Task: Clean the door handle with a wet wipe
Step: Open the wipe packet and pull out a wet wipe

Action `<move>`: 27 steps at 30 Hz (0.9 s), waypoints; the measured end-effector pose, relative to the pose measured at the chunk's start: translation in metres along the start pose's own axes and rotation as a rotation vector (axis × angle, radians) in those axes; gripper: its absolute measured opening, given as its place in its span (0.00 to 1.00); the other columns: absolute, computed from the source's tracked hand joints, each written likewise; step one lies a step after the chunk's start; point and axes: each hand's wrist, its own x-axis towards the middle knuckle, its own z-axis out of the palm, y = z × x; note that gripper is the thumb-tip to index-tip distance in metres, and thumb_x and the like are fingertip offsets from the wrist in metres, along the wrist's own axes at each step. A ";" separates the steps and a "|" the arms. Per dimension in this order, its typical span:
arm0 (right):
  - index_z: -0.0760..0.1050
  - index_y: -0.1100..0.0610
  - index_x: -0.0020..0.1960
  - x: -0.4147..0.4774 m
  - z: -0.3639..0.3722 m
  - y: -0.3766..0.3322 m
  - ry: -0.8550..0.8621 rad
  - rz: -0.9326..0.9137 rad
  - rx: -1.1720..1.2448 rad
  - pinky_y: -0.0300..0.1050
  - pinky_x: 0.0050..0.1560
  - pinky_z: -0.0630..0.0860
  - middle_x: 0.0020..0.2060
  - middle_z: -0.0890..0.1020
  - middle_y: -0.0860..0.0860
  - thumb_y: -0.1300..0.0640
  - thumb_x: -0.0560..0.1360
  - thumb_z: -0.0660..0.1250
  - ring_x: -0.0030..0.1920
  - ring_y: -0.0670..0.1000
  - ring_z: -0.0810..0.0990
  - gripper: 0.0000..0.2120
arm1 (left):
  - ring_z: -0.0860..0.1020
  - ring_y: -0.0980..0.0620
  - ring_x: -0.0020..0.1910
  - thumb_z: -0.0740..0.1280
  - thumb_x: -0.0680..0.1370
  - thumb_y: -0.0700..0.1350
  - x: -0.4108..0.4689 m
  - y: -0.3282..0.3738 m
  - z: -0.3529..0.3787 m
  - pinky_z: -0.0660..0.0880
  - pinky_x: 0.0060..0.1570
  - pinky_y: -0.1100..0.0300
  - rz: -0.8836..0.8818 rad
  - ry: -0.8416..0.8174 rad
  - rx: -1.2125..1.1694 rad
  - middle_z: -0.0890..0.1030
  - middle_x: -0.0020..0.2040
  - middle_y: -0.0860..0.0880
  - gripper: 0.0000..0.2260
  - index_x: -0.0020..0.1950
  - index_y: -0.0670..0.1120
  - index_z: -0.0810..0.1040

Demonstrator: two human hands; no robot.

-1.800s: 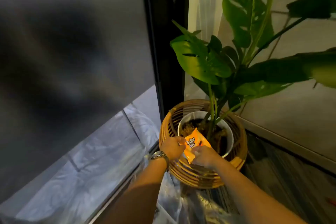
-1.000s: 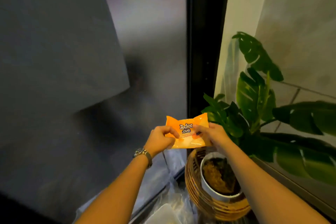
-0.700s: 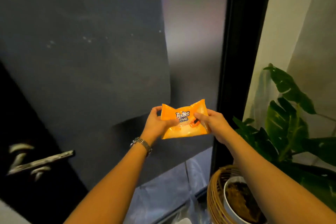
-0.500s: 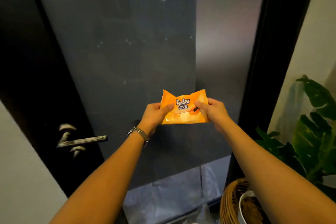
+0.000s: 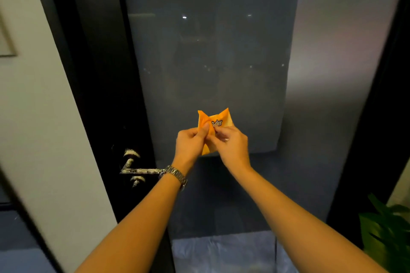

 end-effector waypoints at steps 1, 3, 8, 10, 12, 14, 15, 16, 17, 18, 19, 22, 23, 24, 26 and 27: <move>0.82 0.58 0.53 -0.001 0.002 -0.002 0.028 0.006 0.033 0.36 0.46 0.77 0.49 0.83 0.54 0.52 0.73 0.69 0.46 0.47 0.79 0.12 | 0.66 0.55 0.28 0.64 0.76 0.52 0.000 -0.001 -0.002 0.64 0.30 0.62 0.021 0.005 -0.007 0.71 0.29 0.44 0.19 0.28 0.45 0.75; 0.82 0.59 0.53 -0.004 0.005 -0.006 0.068 -0.004 0.032 0.29 0.44 0.73 0.48 0.83 0.53 0.53 0.73 0.70 0.44 0.45 0.78 0.12 | 0.66 0.56 0.27 0.64 0.76 0.52 0.000 -0.001 -0.005 0.63 0.28 0.64 0.049 0.026 0.000 0.70 0.26 0.47 0.19 0.29 0.42 0.76; 0.82 0.60 0.45 -0.007 0.011 -0.012 0.119 -0.053 -0.044 0.31 0.37 0.72 0.39 0.83 0.54 0.56 0.76 0.66 0.39 0.47 0.78 0.09 | 0.63 0.59 0.21 0.64 0.77 0.50 -0.003 0.004 -0.004 0.60 0.22 0.70 0.106 0.123 0.103 0.67 0.22 0.52 0.22 0.24 0.48 0.66; 0.82 0.62 0.42 -0.001 0.012 -0.011 0.165 0.012 -0.022 0.32 0.32 0.70 0.35 0.81 0.54 0.59 0.76 0.65 0.35 0.48 0.77 0.09 | 0.62 0.57 0.22 0.64 0.77 0.48 -0.004 0.005 -0.003 0.58 0.21 0.71 0.114 0.160 0.168 0.65 0.22 0.51 0.22 0.24 0.47 0.64; 0.81 0.64 0.41 0.007 0.004 -0.007 0.282 0.149 0.037 0.38 0.30 0.65 0.32 0.79 0.56 0.61 0.75 0.65 0.33 0.50 0.73 0.09 | 0.61 0.57 0.24 0.64 0.77 0.47 -0.004 0.003 -0.008 0.57 0.23 0.67 0.094 0.240 0.192 0.64 0.23 0.51 0.22 0.24 0.47 0.62; 0.81 0.65 0.42 0.016 -0.009 0.001 0.352 0.257 0.071 0.40 0.34 0.66 0.35 0.81 0.58 0.61 0.74 0.65 0.36 0.51 0.74 0.09 | 0.63 0.56 0.25 0.64 0.77 0.46 -0.004 -0.007 -0.017 0.59 0.26 0.61 0.053 0.273 0.176 0.66 0.24 0.50 0.21 0.25 0.47 0.64; 0.81 0.64 0.43 0.018 -0.013 0.006 0.342 0.272 0.069 0.40 0.33 0.67 0.37 0.82 0.57 0.61 0.75 0.64 0.37 0.50 0.75 0.09 | 0.66 0.54 0.26 0.64 0.77 0.47 -0.005 -0.012 -0.020 0.62 0.28 0.60 0.039 0.264 0.169 0.68 0.25 0.49 0.20 0.25 0.46 0.66; 0.81 0.64 0.44 0.018 -0.016 0.008 0.305 0.274 0.065 0.39 0.33 0.67 0.39 0.81 0.56 0.61 0.75 0.64 0.38 0.50 0.75 0.09 | 0.70 0.51 0.27 0.64 0.77 0.48 -0.006 -0.018 -0.021 0.66 0.29 0.58 0.024 0.250 0.143 0.71 0.26 0.46 0.20 0.26 0.44 0.68; 0.80 0.62 0.44 0.019 -0.015 0.011 0.261 0.281 0.067 0.39 0.34 0.68 0.41 0.81 0.55 0.60 0.76 0.63 0.39 0.50 0.75 0.08 | 0.75 0.45 0.30 0.64 0.77 0.50 -0.006 -0.023 -0.023 0.72 0.32 0.53 -0.001 0.239 0.103 0.76 0.29 0.42 0.19 0.29 0.42 0.72; 0.79 0.59 0.44 0.019 -0.014 0.012 0.214 0.299 0.079 0.39 0.36 0.68 0.44 0.80 0.55 0.59 0.76 0.62 0.40 0.49 0.74 0.08 | 0.79 0.41 0.35 0.64 0.76 0.52 -0.005 -0.027 -0.023 0.76 0.37 0.48 -0.034 0.218 0.058 0.80 0.35 0.39 0.18 0.34 0.39 0.76; 0.77 0.57 0.42 0.020 -0.012 0.015 0.168 0.327 0.099 0.39 0.37 0.68 0.45 0.78 0.55 0.59 0.77 0.61 0.40 0.49 0.74 0.08 | 0.81 0.40 0.40 0.63 0.77 0.53 -0.005 -0.028 -0.024 0.78 0.42 0.46 -0.069 0.184 0.016 0.82 0.40 0.38 0.17 0.39 0.40 0.78; 0.72 0.52 0.38 0.019 -0.014 0.012 -0.020 0.455 0.271 0.43 0.40 0.72 0.43 0.77 0.53 0.58 0.78 0.58 0.41 0.50 0.74 0.11 | 0.81 0.44 0.44 0.62 0.78 0.49 -0.007 -0.027 -0.029 0.78 0.43 0.52 -0.094 0.142 0.034 0.82 0.44 0.42 0.10 0.42 0.46 0.77; 0.71 0.51 0.38 0.019 -0.015 0.011 -0.079 0.476 0.315 0.47 0.45 0.74 0.44 0.77 0.53 0.58 0.79 0.57 0.43 0.51 0.75 0.11 | 0.80 0.45 0.44 0.63 0.78 0.47 -0.008 -0.026 -0.031 0.76 0.40 0.55 -0.062 0.181 0.097 0.81 0.44 0.44 0.07 0.45 0.45 0.76; 0.71 0.51 0.39 0.019 -0.015 0.008 -0.122 0.475 0.316 0.51 0.48 0.76 0.45 0.77 0.53 0.58 0.79 0.57 0.45 0.53 0.76 0.11 | 0.78 0.48 0.45 0.64 0.77 0.45 -0.007 -0.026 -0.031 0.74 0.39 0.57 -0.034 0.242 0.159 0.78 0.46 0.47 0.06 0.50 0.44 0.75; 0.70 0.51 0.41 0.018 -0.012 0.004 -0.152 0.460 0.270 0.53 0.51 0.76 0.46 0.76 0.54 0.58 0.79 0.56 0.46 0.54 0.76 0.10 | 0.73 0.53 0.49 0.68 0.74 0.43 -0.010 -0.023 -0.031 0.70 0.44 0.60 0.018 0.348 0.218 0.74 0.51 0.50 0.17 0.61 0.44 0.69; 0.70 0.52 0.42 0.019 -0.010 0.002 -0.150 0.454 0.251 0.53 0.51 0.76 0.47 0.76 0.54 0.58 0.79 0.55 0.47 0.54 0.76 0.09 | 0.72 0.54 0.51 0.70 0.72 0.42 -0.009 -0.021 -0.030 0.70 0.48 0.59 0.079 0.347 0.232 0.73 0.54 0.49 0.19 0.61 0.45 0.69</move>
